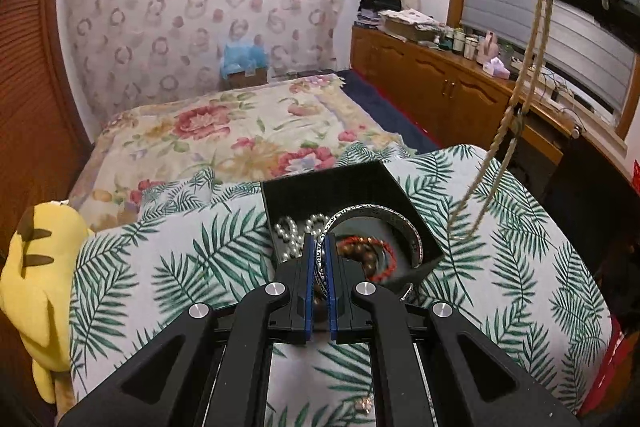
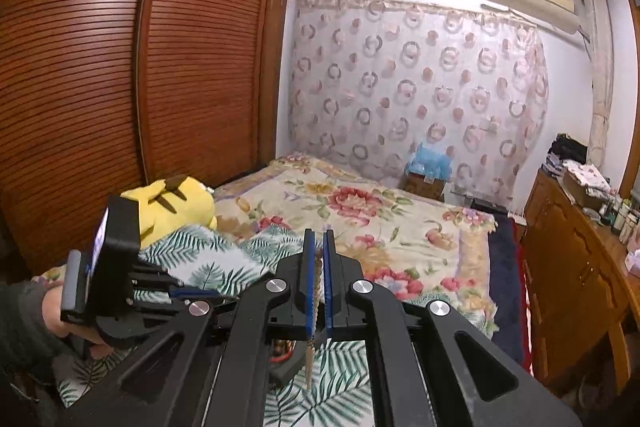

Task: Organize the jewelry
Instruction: 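Carry the bangle and dangling pearls with the left gripper over the black box, then lower the bangle into the box and open the left gripper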

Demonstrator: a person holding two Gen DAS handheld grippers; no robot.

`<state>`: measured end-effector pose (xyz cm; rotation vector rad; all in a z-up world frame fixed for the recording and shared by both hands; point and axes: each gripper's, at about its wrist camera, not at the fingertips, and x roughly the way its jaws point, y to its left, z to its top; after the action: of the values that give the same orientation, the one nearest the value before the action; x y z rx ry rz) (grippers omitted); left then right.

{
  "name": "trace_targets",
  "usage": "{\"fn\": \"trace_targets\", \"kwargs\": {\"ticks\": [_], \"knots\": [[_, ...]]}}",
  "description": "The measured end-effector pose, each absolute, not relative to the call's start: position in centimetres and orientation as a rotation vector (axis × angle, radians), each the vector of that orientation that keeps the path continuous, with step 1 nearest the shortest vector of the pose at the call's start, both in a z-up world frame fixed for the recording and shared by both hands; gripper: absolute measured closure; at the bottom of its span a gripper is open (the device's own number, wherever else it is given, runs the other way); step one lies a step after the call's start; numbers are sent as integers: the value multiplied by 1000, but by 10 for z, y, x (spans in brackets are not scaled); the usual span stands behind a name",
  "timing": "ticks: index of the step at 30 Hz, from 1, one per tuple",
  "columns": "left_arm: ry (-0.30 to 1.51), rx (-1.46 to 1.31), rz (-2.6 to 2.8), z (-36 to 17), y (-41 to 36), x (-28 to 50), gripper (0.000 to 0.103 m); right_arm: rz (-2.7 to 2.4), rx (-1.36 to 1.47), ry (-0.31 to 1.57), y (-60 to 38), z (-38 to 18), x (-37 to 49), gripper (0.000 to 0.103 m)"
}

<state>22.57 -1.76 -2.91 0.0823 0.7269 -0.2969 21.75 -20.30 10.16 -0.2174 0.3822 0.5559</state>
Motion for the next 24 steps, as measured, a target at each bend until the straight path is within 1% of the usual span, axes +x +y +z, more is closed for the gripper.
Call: {"fn": "trace_targets", "kwargs": {"ticks": [6,12,16,24], "knots": [[751,77,-290,-38,-17,242,99,573,-219,349,-192,118,237,98],[767,69,-285,-45,-16,249,98,588,-221,358,-183,117,256,98],[775,65,-287,-48,-16,255,98,597,-221,393,-178,100,269,98],[788,69,-291,-56,-15,263,98,612,-241,526,-161,36,291,98]]}}
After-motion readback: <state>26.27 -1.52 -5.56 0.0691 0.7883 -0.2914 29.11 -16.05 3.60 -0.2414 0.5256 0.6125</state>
